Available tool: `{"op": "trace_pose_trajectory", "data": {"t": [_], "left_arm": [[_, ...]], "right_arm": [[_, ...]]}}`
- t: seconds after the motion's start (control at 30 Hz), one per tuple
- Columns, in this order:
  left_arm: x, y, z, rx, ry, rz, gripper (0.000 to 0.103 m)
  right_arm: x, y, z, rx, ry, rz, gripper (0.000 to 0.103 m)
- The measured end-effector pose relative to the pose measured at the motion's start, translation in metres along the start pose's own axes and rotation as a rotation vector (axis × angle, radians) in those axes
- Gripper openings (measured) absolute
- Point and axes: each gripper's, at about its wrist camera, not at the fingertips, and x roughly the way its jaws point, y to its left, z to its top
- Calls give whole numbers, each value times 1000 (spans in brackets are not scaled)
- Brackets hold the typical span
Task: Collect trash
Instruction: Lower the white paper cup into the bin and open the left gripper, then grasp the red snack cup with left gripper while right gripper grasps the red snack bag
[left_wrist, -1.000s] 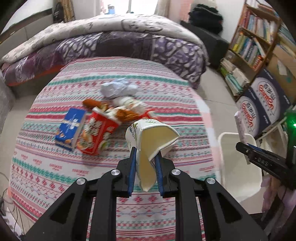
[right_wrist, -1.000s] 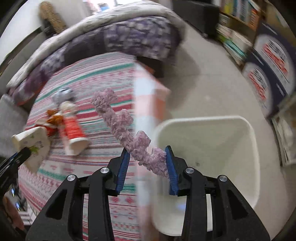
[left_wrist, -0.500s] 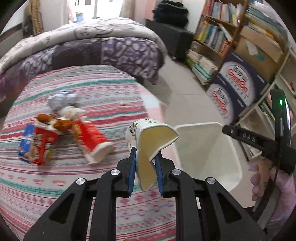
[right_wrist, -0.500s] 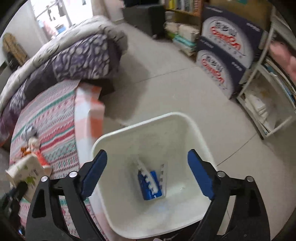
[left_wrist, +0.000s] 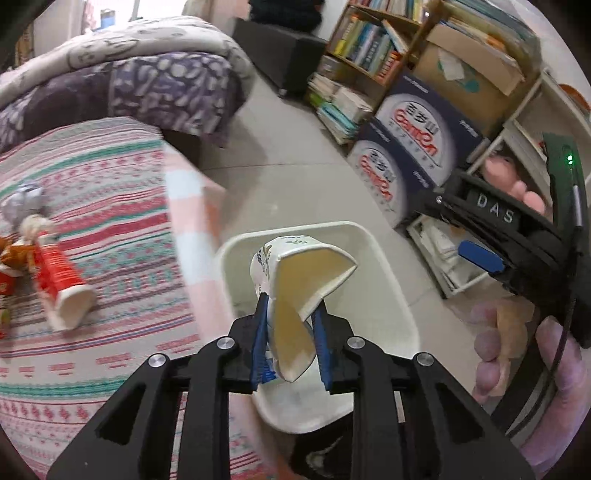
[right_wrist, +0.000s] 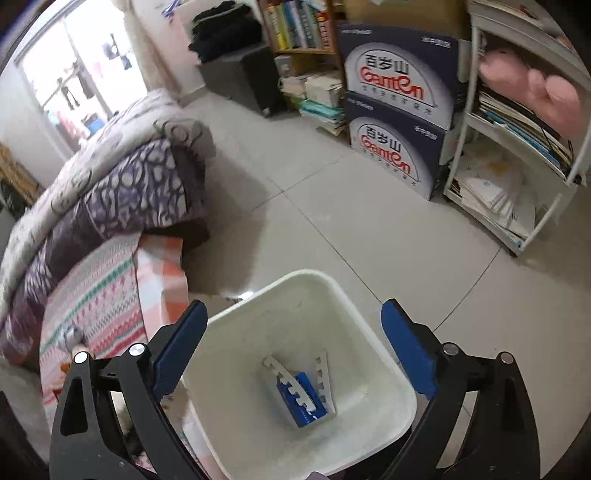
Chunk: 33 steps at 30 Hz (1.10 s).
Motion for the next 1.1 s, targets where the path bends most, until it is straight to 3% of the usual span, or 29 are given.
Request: {"op": "trace_pose_trajectory", "data": {"t": [0.03,0.07,0.1,0.17,0.27,0.4,0.73,0.9,1.1], "left_arm": [[2,-4,1,6,-2,-19,28],[4,-7,2,7,-3,-43,38],[7,-11,2,3,-1,-49,54],[5,-13,1,14,-17,-33,66],[1,-14,-1,58,-33,16,66],[-9,6,-4,29,-35,61,68],[-41,68,-1,-52,-78,267,71],[-50,103,0,-107,-56,356,71],[-61,156,-2,-150,-7,535,77]], "right_arm": [[-1,-2,1,11,-4,2,91],[-2,-5,1,23,-7,6,91],[-3,-7,2,33,-9,12,91],[-4,-9,3,41,-15,15,91],[-5,-6,3,35,-21,19,92],[-5,4,-1,28,-9,42,94],[1,56,-23,-106,34,69,96],[4,85,-34,-173,53,85,96],[10,123,-54,-269,82,104,96]]}}
